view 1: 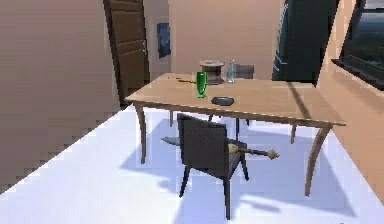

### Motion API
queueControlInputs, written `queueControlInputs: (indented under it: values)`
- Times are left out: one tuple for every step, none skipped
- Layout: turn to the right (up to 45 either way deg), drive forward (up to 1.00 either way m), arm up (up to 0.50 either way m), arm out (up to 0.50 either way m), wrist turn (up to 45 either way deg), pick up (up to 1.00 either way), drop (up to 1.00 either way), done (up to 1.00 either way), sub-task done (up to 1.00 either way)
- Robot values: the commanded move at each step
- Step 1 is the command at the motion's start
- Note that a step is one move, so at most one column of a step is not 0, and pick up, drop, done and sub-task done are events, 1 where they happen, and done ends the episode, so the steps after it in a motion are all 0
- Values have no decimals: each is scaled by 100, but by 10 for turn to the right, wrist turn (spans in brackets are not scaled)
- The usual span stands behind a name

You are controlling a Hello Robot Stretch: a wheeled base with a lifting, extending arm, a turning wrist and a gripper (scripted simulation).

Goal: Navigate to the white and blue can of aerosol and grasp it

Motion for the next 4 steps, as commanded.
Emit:
queueControlInputs:
  values:
    - [0,0,0,48,0,0,0,0,0]
    - [0,0,0,0,450,0,0,0,0]
    - [0,0,0,0,450,0,0,0,0]
    - [0,0,0,0,450,0,0,0,0]
